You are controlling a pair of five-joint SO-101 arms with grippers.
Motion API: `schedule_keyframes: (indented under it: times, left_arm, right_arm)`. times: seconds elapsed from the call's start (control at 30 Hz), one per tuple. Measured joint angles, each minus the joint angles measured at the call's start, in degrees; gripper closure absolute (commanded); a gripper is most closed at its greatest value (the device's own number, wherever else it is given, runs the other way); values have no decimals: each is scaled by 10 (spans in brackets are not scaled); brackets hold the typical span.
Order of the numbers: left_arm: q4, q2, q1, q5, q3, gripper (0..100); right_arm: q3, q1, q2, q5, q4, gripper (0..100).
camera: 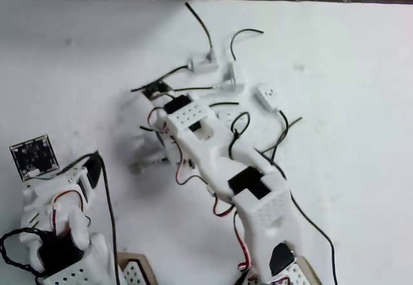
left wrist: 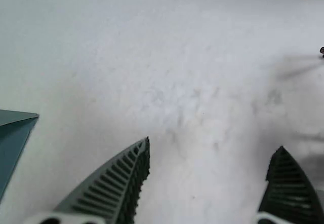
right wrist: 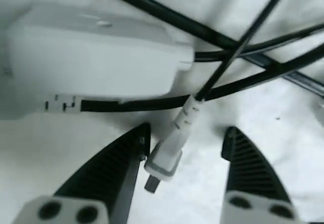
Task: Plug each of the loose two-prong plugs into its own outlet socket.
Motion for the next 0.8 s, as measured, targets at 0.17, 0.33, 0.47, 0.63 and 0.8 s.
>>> schedule_keyframes:
  times: [0.17,0.33,0.47,0.63,0.8]
  left_arm:
    - [0,0,0,0,0,642]
    - [0,0,0,0,0,642]
    - [0,0,0,0,0,642]
    - [0,0,0,0,0,642]
    - [0,0,0,0,0,642]
  right_arm:
    - [-1,1,0,-1,-2,834]
    - [-1,1,-8,-1,-2,837]
    - [-1,1,-9,-1,-3,880]
    - [-1,1,-10,-1,-3,973]
    - [-1,0,-11,-1,-3,981]
